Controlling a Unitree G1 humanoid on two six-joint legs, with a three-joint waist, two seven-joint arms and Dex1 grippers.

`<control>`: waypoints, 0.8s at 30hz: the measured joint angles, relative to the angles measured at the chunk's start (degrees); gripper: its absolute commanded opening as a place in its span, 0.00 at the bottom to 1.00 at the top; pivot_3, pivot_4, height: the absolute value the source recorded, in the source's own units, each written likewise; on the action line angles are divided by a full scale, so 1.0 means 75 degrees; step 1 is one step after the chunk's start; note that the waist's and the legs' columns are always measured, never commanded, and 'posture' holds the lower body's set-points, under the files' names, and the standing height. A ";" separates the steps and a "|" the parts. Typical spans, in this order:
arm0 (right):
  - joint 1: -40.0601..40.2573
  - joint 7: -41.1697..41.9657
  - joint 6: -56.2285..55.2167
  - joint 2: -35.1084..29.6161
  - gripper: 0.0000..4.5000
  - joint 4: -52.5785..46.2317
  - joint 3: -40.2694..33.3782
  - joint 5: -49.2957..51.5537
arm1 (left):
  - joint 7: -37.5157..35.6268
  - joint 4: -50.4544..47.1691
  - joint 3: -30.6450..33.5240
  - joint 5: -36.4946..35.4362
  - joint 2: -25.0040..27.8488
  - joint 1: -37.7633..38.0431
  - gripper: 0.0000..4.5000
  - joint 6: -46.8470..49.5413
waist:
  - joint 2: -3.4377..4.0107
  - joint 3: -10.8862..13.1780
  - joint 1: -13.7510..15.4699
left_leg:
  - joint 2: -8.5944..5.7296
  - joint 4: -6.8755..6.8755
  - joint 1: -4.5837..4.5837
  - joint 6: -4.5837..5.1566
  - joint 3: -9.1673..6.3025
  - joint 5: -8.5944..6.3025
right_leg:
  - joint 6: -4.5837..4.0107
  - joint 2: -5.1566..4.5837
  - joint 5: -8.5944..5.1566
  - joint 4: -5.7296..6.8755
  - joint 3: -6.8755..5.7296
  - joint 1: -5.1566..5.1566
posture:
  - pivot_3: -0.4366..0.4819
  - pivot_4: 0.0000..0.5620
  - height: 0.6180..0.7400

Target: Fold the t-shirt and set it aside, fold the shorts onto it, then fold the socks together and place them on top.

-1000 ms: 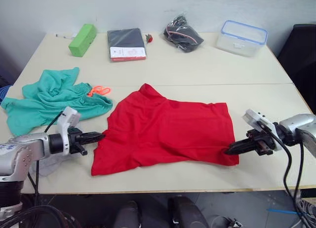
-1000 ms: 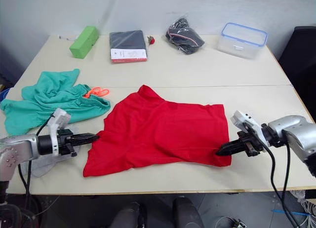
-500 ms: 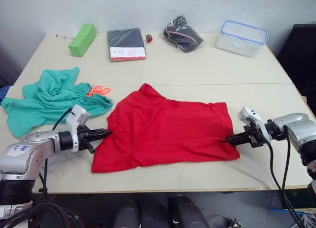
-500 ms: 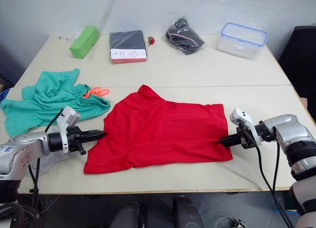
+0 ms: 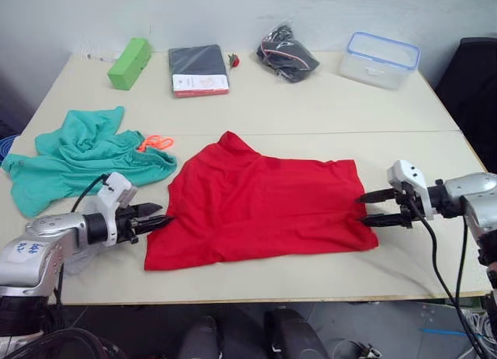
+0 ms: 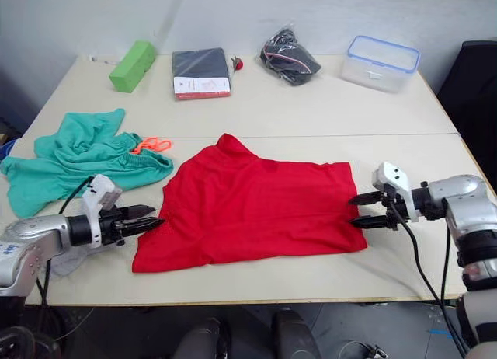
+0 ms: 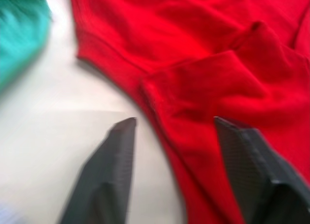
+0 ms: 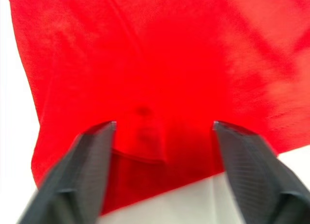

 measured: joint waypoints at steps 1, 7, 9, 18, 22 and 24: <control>0.0368 -0.0067 -0.0111 -0.0156 1.00 -0.0361 -0.0295 0.0023 | -0.0151 -0.0308 0.0257 0.0013 0.0156 0.0298 0.87 -0.0170 | 0.0000 0.0000 0.0004 | -0.0001 -0.0002 0.0003 0.0000 -0.0001 0.0000 | 0.0000 0.0000 0.0000 -0.0009 -0.0001 0.0007 | 0.48 0.27 1.00; 0.1939 -0.0405 -0.0787 -0.0247 1.00 -0.2158 -0.1501 0.0121 | -0.0913 -0.1980 0.0809 0.0080 0.0569 0.1740 1.00 -0.0796 | 0.0000 0.0000 -0.0002 | -0.0002 -0.0011 0.0032 0.0001 0.0005 -0.0001 | 0.0000 0.0006 0.0000 -0.0026 0.0010 0.0033 | 0.48 0.27 1.00; 0.2383 -0.0402 -0.1681 -0.0247 1.00 -0.2454 -0.1661 -0.0122 | -0.1030 -0.2276 0.0739 0.0364 0.0674 0.2019 1.00 -0.1137 | -0.0001 0.0000 0.0000 | -0.0002 -0.0013 0.0035 0.0004 0.0005 -0.0001 | 0.0000 0.0011 0.0000 -0.0033 0.0009 0.0038 | 0.48 0.27 1.00; 0.3118 -0.0754 -0.5640 0.0129 0.87 -0.2222 -0.1398 -0.1443 | -0.1129 -0.2242 -0.0210 0.2046 0.0844 0.2746 1.00 -0.2725 | 0.0000 0.0000 -0.0008 | 0.0001 -0.0026 0.0073 0.0010 0.0011 -0.0004 | -0.0001 0.0016 -0.0001 -0.0071 0.0013 0.0083 | 0.48 0.27 1.00; 0.2881 -0.1292 -0.6780 0.0161 0.58 -0.1486 -0.1122 -0.2220 | -0.0952 -0.2014 -0.0366 0.2549 0.0723 0.2919 0.81 -0.3194 | -0.0001 -0.0001 -0.0012 | 0.0003 -0.0029 0.0106 0.0013 0.0012 -0.0006 | -0.0001 0.0015 -0.0001 -0.0087 0.0012 0.0120 | 0.48 0.27 1.00; 0.2759 -0.1638 -0.7218 0.0220 0.42 -0.1128 -0.1026 -0.2636 | -0.0855 -0.1798 -0.0530 0.2807 0.0664 0.2937 0.67 -0.3469 | -0.0001 -0.0001 -0.0011 | 0.0003 -0.0044 0.0141 0.0015 0.0017 -0.0007 | -0.0004 0.0015 -0.0002 -0.0097 0.0015 0.0153 | 0.48 0.27 1.00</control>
